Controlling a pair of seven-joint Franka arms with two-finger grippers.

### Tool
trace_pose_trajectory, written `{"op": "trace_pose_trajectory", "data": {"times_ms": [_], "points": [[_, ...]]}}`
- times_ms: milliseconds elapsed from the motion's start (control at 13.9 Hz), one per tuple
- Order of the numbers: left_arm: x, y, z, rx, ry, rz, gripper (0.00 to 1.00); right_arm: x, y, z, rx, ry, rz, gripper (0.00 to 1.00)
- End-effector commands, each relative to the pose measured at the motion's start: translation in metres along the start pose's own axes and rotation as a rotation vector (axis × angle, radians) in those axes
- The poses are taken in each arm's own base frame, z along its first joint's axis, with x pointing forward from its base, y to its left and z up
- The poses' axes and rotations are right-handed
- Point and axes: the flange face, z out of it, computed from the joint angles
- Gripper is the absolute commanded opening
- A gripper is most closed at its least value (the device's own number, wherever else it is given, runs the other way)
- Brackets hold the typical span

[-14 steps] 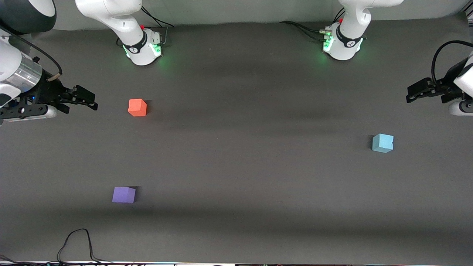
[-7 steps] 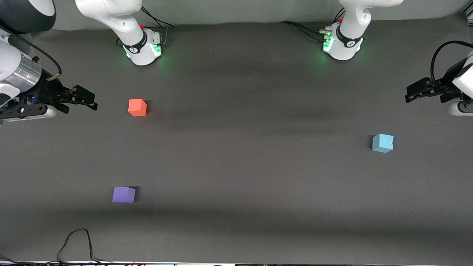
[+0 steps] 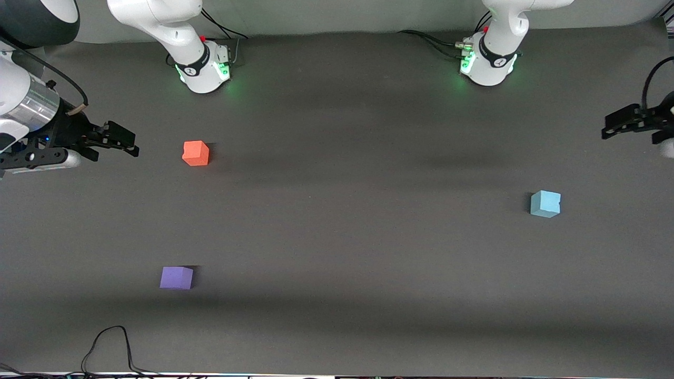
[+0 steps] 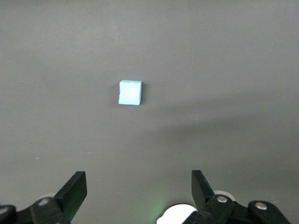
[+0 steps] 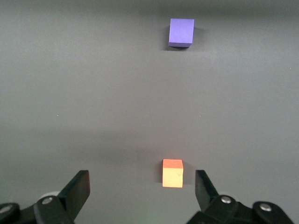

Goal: Place blue block between orange and purple blocks
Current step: 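Move the left gripper toward the light-blue block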

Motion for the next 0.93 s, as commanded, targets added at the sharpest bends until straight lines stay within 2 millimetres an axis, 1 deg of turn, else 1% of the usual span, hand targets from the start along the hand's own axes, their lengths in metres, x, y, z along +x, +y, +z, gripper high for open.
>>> {"op": "trace_pose_trajectory", "data": {"times_ms": [0,72,143,215,287,359,646,861], "points": [[-0.038,-0.017,0.014,0.014,0.034,0.04,1.0,-0.002,-0.001,-0.006,-0.015,-0.004,0.015,1.0],[-0.039,-0.018,0.018,0.014,0.035,0.037,1.0,-0.002,-0.001,-0.006,-0.015,-0.004,0.015,1.0],[-0.037,-0.018,0.023,0.013,0.032,0.041,1.0,-0.002,-0.001,-0.006,-0.013,-0.004,0.015,1.0],[-0.033,-0.018,0.032,0.013,0.031,0.042,1.0,-0.002,-0.001,-0.006,-0.013,-0.004,0.015,1.0],[-0.029,-0.017,0.046,0.013,0.028,0.046,1.0,-0.002,-0.001,-0.006,-0.013,-0.004,0.015,1.0],[-0.025,-0.018,0.068,0.013,0.028,0.047,1.0,-0.003,0.0,-0.005,-0.013,-0.007,0.015,1.0],[-0.009,-0.019,0.168,0.045,0.082,0.064,1.0,-0.003,0.002,-0.006,-0.013,-0.009,0.02,1.0],[0.013,-0.022,0.238,0.061,0.114,0.074,1.0,-0.003,0.002,-0.007,-0.013,-0.007,0.019,1.0]]}}
